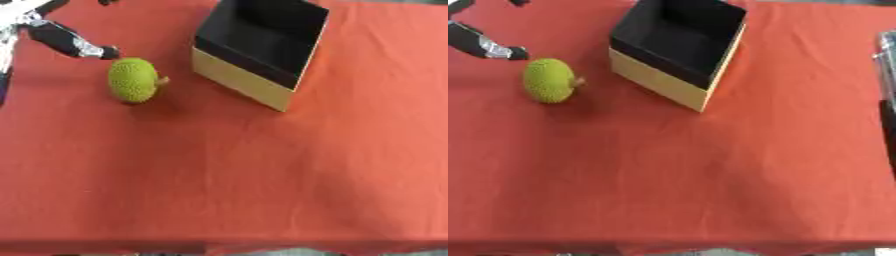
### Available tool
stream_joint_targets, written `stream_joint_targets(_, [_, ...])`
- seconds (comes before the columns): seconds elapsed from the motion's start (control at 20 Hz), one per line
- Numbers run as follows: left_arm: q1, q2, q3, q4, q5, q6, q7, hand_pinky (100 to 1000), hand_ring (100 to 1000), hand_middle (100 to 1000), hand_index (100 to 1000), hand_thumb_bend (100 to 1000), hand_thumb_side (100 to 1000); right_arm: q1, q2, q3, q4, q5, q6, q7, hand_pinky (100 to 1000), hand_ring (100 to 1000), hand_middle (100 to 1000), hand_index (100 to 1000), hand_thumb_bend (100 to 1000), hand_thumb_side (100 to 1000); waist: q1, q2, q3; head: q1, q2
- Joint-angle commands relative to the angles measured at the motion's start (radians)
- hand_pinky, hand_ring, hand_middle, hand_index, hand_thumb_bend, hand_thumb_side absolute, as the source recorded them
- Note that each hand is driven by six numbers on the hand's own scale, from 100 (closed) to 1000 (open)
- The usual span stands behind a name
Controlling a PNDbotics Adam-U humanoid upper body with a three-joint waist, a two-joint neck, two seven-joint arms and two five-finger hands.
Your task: Pick up objects on the table and place them in the box.
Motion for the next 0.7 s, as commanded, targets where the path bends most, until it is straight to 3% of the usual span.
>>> stream_joint_targets(0.05, [-0.036, 0.009, -0.011, -0.024, 0.020, -0.344, -0.355, 941, 807, 780, 803, 671, 331, -0.012, -0.017, -0.004, -0.016, -0.008, 0.002, 0.001, 766, 733, 592, 781, 100, 647, 0.005, -0.021, -0.003, 0.003, 0.005])
stream_joint_targets(0.25, [-0.050, 0.021, -0.019, -0.040, 0.011, -0.344, -0.355, 939, 830, 799, 807, 695, 344, -0.011, -0.018, -0.003, -0.016, -0.009, 0.004, 0.001, 765, 731, 591, 781, 100, 647, 0.009, -0.023, -0.003, 0.001, 0.005])
stream_joint_targets(0.4, [-0.058, 0.023, -0.030, -0.029, -0.020, -0.344, -0.355, 938, 838, 806, 808, 697, 407, -0.010, -0.019, -0.003, -0.016, -0.009, 0.005, 0.000, 765, 730, 590, 781, 100, 647, 0.011, -0.024, -0.003, 0.001, 0.005])
stream_joint_targets(0.7, [-0.050, 0.004, -0.086, 0.022, -0.085, -0.344, -0.355, 939, 845, 801, 802, 731, 462, -0.013, -0.018, -0.001, -0.016, -0.010, 0.006, 0.000, 765, 729, 589, 780, 100, 647, 0.011, -0.023, -0.004, 0.004, 0.005])
